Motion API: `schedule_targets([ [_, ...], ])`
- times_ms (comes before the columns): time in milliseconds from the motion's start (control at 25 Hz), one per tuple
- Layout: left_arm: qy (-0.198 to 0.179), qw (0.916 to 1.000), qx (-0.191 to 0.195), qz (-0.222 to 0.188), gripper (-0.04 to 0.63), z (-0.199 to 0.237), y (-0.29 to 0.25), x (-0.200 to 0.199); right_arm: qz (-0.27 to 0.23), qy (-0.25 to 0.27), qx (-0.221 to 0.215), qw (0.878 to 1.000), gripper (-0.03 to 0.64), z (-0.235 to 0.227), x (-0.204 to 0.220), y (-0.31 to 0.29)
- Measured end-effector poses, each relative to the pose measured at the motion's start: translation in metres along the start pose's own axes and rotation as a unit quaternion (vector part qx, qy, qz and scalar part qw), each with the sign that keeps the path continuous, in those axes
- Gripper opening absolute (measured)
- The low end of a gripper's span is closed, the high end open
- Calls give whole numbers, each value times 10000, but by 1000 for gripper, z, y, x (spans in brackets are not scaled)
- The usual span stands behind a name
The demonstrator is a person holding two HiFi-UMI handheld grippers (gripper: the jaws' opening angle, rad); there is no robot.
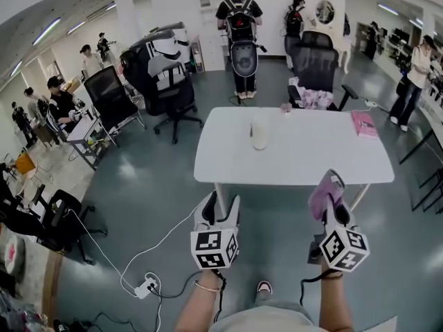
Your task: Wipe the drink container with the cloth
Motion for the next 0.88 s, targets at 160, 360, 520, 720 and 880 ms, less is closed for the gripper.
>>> schedule_targets([
  [160, 24, 9999, -110, -12, 235, 0, -46, -3, 69, 24, -124, 9999, 71, -18, -10, -47],
  [360, 25, 9998, -186, -1, 235, -8, -93, -1, 94, -8, -195, 9998, 71, -46, -19, -92],
  [520, 19, 9996, -258, 64, 235, -11, -116, 0, 155, -36, -233, 9996, 71, -60, -22, -117],
  [720, -14, 9994, -226, 266, 235, -15, -139, 10, 306, -186, -207, 9991, 71, -75, -14, -139],
  [880, -40, 9995, -157, 279, 235, -13, -166, 12, 353, -209, -161, 9990, 71, -81, -11, -161],
])
Point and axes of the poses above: the fingertips, and each gripper's own axes: y backward along the fingers, z to its left, x out of its underside, the point moved 2 cm from there along y, backward along the fingers
